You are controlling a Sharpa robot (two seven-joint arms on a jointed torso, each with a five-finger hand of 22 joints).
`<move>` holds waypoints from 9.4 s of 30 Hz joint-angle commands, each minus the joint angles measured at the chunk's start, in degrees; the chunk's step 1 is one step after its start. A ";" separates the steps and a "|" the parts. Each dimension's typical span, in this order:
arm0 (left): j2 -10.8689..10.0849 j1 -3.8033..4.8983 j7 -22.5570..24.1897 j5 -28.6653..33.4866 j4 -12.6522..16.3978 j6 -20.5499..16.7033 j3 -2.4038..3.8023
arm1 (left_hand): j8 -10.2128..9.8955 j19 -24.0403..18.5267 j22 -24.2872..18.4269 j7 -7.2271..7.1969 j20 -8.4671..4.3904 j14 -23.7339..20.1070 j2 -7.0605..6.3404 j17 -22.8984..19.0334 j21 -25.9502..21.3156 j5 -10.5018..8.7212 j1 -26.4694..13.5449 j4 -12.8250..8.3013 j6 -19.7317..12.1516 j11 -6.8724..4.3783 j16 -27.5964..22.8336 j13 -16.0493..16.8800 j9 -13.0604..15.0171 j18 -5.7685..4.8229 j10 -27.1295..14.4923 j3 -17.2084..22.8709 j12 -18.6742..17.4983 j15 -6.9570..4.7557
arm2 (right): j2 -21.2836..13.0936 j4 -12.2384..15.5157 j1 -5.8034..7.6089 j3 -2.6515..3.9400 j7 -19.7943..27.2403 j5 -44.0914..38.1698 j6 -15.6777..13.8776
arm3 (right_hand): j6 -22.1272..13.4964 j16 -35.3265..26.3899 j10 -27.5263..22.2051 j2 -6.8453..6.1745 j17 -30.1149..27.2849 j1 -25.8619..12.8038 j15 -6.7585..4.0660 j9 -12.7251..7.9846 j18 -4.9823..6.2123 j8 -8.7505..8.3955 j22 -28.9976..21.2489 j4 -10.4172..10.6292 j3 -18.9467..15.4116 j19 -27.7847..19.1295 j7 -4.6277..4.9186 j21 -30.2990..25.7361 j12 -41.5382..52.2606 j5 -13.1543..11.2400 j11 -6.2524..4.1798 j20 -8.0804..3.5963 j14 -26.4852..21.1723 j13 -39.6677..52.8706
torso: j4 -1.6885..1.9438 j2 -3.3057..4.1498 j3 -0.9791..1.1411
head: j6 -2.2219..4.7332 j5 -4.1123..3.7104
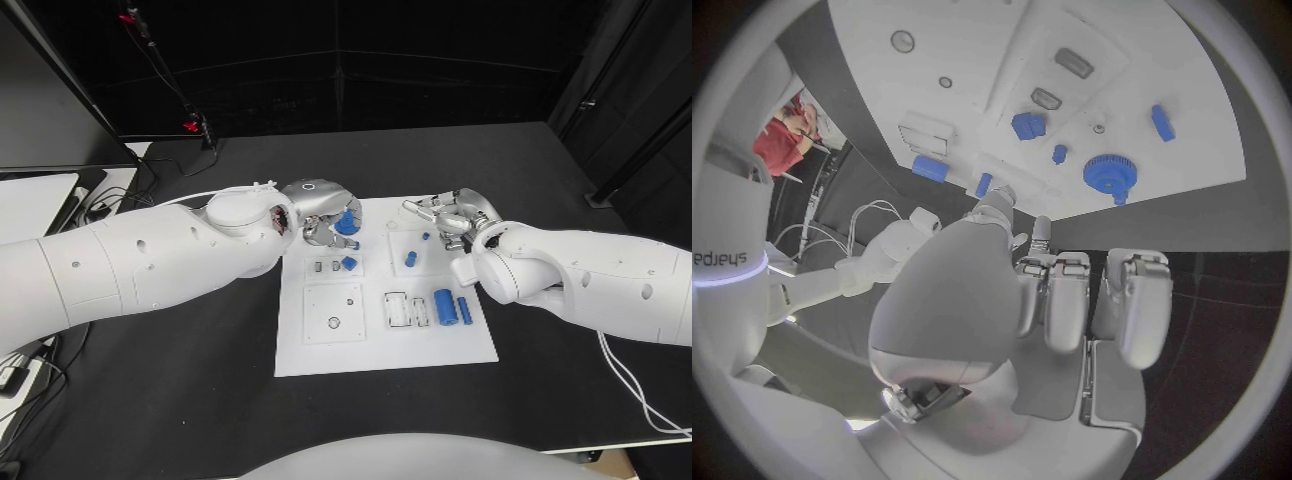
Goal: Assemble the parts on the task board
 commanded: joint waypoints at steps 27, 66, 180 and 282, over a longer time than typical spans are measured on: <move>3.54 -2.48 20.08 -20.67 -7.84 -2.17 0.04 | -8.48 6.01 15.06 -1.18 -1.18 6.00 -2.57 15.10 0.18 -6.30 3.85 0.11 8.95 -1.43 0.05 15.08 -10.07 -0.38 5.98 5.32 0.20 -1.84 | -0.06 0.27 0.06 0.02 0.30 -0.07 0.22 | 0.45 0.14 6.06 0.52 15.08 0.05 0.46 -0.06 0.89 0.39 12.97 -0.04 -0.46 2.56 0.11 -0.21 0.19 0.36 0.43 0.40 5.95 15.08 | -0.02 0.01 -0.02 | -0.05 0.25; 5.50 -2.81 13.44 -20.66 -9.32 5.33 0.05 | -9.99 6.01 15.06 1.91 0.06 6.00 -1.96 15.10 0.18 -5.49 3.47 0.06 9.14 1.49 0.05 15.08 -12.06 -0.38 5.98 7.21 0.20 0.77 | -0.02 0.25 0.06 0.02 0.33 -0.07 0.31 | 0.55 0.14 6.06 0.63 15.08 0.06 0.47 -0.05 0.90 0.43 12.97 -0.03 -0.59 2.56 0.09 -0.21 0.19 0.37 0.42 0.41 5.95 15.08 | -0.01 0.02 0.01 | -0.33 0.15; -5.58 -3.50 28.17 57.28 4.95 -15.03 0.05 | -9.45 6.01 15.06 0.13 -0.67 6.00 0.92 15.10 0.18 4.01 3.66 -0.96 18.21 -0.09 0.05 15.08 -11.77 -0.38 5.98 9.34 0.20 -0.44 | -0.08 2.15 0.03 0.11 12.16 7.81 25.60 | -2.20 0.14 6.06 1.47 15.08 -0.47 0.10 -0.13 0.79 -0.48 13.22 -0.36 -2.97 2.70 -0.12 -0.06 0.19 3.14 0.10 -0.15 5.95 15.08 | 0.00 0.01 0.00 | 2.73 0.28; -5.90 -3.52 26.57 62.78 3.86 -5.30 0.04 | -10.14 6.01 15.06 0.51 -0.59 6.00 1.96 15.10 0.18 5.78 4.07 -1.56 17.11 0.21 0.05 15.08 -11.92 -0.38 5.98 7.98 0.20 -0.25 | 1.26 3.13 0.01 0.07 9.33 33.80 42.33 | -28.04 0.14 6.06 2.36 15.08 -6.15 0.81 5.44 0.48 25.37 13.87 -2.77 -6.50 3.25 0.97 1.15 0.19 4.91 0.48 0.85 5.95 15.08 | -0.02 0.07 0.00 | 3.82 0.31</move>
